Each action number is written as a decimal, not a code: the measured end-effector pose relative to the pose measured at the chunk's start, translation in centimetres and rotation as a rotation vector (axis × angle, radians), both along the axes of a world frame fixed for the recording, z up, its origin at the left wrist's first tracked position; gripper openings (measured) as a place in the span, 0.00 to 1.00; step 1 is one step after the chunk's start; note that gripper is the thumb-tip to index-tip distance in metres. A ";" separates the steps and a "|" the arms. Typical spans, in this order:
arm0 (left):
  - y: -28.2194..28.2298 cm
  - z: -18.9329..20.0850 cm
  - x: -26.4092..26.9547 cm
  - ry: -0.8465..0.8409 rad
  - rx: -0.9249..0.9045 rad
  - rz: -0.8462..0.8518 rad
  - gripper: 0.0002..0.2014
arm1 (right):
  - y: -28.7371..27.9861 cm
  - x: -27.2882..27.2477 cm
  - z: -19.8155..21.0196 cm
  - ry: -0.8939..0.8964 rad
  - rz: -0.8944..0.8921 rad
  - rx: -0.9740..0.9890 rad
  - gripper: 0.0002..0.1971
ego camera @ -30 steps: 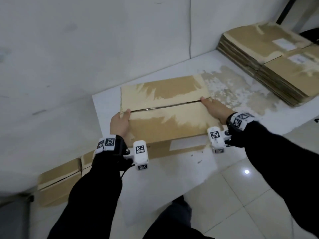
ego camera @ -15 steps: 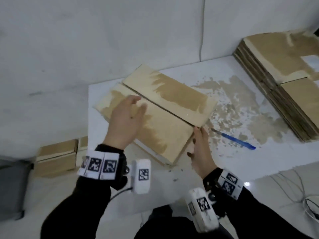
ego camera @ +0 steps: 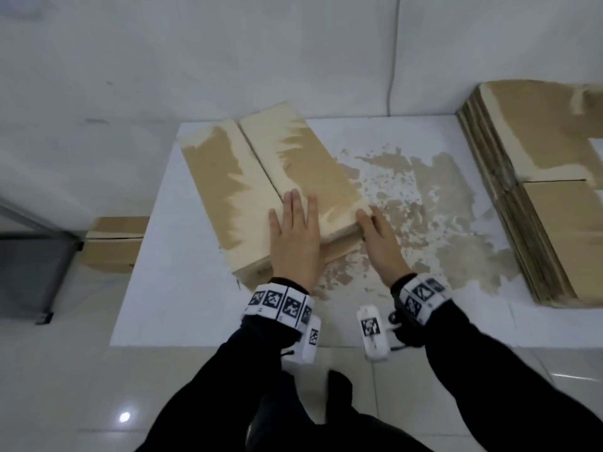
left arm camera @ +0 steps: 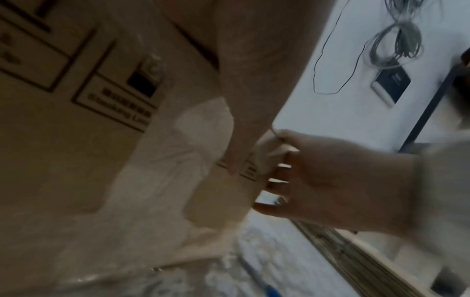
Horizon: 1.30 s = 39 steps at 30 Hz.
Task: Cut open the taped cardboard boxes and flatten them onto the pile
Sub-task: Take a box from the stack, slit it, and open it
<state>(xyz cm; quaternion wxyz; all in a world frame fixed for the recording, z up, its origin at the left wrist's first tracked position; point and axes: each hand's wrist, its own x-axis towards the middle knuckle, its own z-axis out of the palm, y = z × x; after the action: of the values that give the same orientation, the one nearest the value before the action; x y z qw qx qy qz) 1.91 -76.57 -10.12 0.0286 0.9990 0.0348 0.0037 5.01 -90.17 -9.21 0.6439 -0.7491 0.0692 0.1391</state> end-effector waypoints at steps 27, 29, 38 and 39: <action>9.5 9.1 -5.6 -0.504 -0.504 0.329 0.41 | -0.2 -1.4 0.6 -0.654 0.199 -0.278 0.21; 10.8 7.5 -7.1 -0.544 -0.581 0.372 0.40 | -4.2 -0.4 -2.9 -0.474 0.051 -0.528 0.19; 11.9 -1.0 -11.8 -0.438 -1.005 0.496 0.36 | -8.2 -0.2 -9.4 -0.038 0.120 -0.843 0.07; 11.6 -1.5 -11.7 -0.392 -1.025 0.516 0.38 | -7.5 -0.1 -8.5 -0.044 0.089 -0.737 0.07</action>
<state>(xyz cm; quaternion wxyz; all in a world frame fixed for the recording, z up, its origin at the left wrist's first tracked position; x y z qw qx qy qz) -9.81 -64.93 -11.63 0.5103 0.7979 0.2675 0.1772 4.90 -97.70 -17.72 0.3255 -0.9358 0.0682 0.1167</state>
